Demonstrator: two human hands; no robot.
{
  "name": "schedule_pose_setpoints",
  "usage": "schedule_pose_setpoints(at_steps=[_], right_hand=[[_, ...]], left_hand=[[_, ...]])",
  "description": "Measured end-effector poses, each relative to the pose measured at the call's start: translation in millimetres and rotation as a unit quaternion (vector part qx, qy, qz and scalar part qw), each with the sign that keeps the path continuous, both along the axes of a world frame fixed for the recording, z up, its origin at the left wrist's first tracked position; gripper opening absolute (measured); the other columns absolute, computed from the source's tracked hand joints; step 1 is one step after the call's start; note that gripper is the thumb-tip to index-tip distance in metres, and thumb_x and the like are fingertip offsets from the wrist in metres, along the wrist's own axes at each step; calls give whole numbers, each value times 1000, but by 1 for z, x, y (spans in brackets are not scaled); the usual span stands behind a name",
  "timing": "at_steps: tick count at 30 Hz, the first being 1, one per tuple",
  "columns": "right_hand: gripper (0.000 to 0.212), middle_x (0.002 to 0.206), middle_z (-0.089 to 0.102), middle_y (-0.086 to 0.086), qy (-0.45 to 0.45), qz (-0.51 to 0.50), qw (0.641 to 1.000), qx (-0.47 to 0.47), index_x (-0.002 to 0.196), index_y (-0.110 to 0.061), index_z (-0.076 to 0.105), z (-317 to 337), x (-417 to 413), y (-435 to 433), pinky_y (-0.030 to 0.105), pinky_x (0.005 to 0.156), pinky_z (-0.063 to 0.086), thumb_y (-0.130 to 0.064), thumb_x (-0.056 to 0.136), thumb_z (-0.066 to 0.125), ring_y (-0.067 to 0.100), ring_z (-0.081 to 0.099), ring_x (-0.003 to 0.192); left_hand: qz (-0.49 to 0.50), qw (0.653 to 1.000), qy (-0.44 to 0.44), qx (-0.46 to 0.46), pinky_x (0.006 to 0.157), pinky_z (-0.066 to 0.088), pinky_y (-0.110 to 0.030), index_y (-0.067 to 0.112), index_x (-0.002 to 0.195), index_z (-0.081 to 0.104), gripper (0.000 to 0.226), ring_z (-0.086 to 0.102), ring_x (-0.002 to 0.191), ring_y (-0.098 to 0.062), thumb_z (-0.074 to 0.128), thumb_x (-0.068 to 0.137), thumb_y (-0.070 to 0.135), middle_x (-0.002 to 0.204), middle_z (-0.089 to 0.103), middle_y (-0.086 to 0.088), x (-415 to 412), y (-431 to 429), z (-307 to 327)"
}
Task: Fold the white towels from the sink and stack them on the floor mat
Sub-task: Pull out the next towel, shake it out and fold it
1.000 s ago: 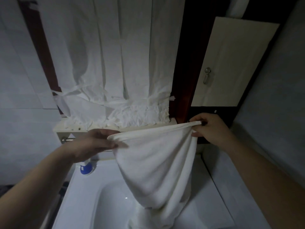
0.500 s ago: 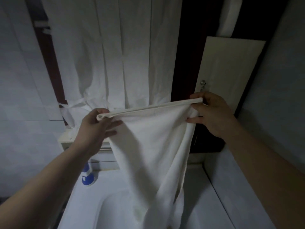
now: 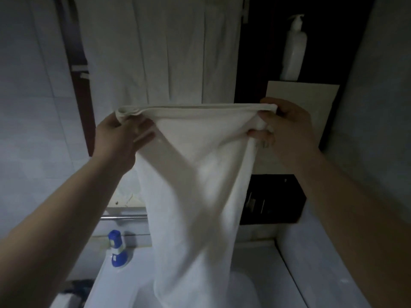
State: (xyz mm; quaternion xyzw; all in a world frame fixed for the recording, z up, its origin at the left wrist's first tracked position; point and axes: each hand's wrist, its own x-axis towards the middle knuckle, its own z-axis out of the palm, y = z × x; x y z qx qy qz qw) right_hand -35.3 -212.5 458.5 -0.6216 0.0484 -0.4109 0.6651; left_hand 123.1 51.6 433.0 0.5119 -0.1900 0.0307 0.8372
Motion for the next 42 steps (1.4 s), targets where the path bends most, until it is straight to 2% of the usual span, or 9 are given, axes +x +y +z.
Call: schedule_pose_setpoints(at_steps=[3, 6, 18, 23, 27, 31, 35, 39, 42], right_hand=[[19, 120, 66, 11, 7, -5, 999, -33, 110, -9, 69, -3, 1, 3, 48, 84, 60, -7, 92, 67, 26, 66, 111], [10, 120, 65, 11, 35, 0, 998, -58, 101, -15, 69, -8, 1, 3, 50, 83, 60, -10, 94, 65, 28, 63, 114], [11, 104, 67, 1, 122, 6, 987, -102, 94, -27, 69, -46, -20, -21, 45, 58, 62, -16, 93, 68, 18, 65, 94], [9, 87, 66, 0, 122, -8, 978, -171, 103, -19, 69, -57, -23, -35, 21, 43, 47, -19, 96, 64, -3, 58, 54], [13, 91, 67, -5, 114, 26, 976, -184, 107, -12, 69, -66, -29, -38, 11, 55, 46, -14, 96, 64, -9, 60, 65], [10, 97, 70, -9, 120, 42, 973, -191, 99, -24, 69, -74, -35, -34, 19, 76, 54, -15, 94, 66, -5, 65, 81], [9, 97, 69, -10, 111, 37, 974, -195, 98, -21, 69, -77, -50, -21, 13, 77, 51, -14, 94, 66, -6, 65, 83], [12, 100, 72, -8, 117, 9, 975, -189, 95, -30, 72, -80, -72, -8, 36, 90, 57, -20, 93, 68, 10, 68, 96], [20, 99, 72, -12, 120, -16, 976, -184, 87, -43, 72, -84, -94, 8, 46, 92, 57, -24, 92, 69, 10, 68, 97]], left_hand=[[-50, 998, 26, 24, 84, 58, -57, 5, 129, 56, 31, 65, 104, -21, 58, 99, 11, 117, 62, -11, 1, 5, 0], [-18, 998, 22, 50, 86, 55, -64, 7, 121, 58, 21, 55, 99, -23, 52, 101, 8, 105, 57, -11, -1, 4, -13], [4, 994, 49, 94, 89, 56, -60, 12, 122, 60, 24, 60, 119, -37, 45, 103, 11, 132, 58, -19, -21, -5, -57], [49, 991, 28, 124, 87, 60, -49, 11, 123, 59, 23, 69, 106, -29, 47, 104, 16, 121, 64, -12, -36, -9, -61], [85, 987, 28, 135, 88, 59, -41, 14, 117, 62, 19, 73, 95, -21, 48, 104, 16, 111, 69, -8, -43, -6, -69], [94, 987, 49, 118, 90, 57, -43, 18, 104, 65, 19, 71, 98, -25, 47, 104, 12, 107, 69, -6, -57, -3, -76], [77, 986, 60, 133, 83, 59, -44, 19, 111, 65, 17, 71, 97, -24, 50, 103, 17, 109, 68, -6, -68, 12, -78], [173, 951, -79, 245, 66, 57, -36, 18, 105, 70, 17, 68, 62, -9, 54, 99, 21, 77, 72, -6, -79, 34, -86], [219, 910, -174, 308, 56, 47, -22, 17, 95, 68, 17, 56, 55, -5, 51, 98, 18, 70, 64, -7, -88, 54, -94]])
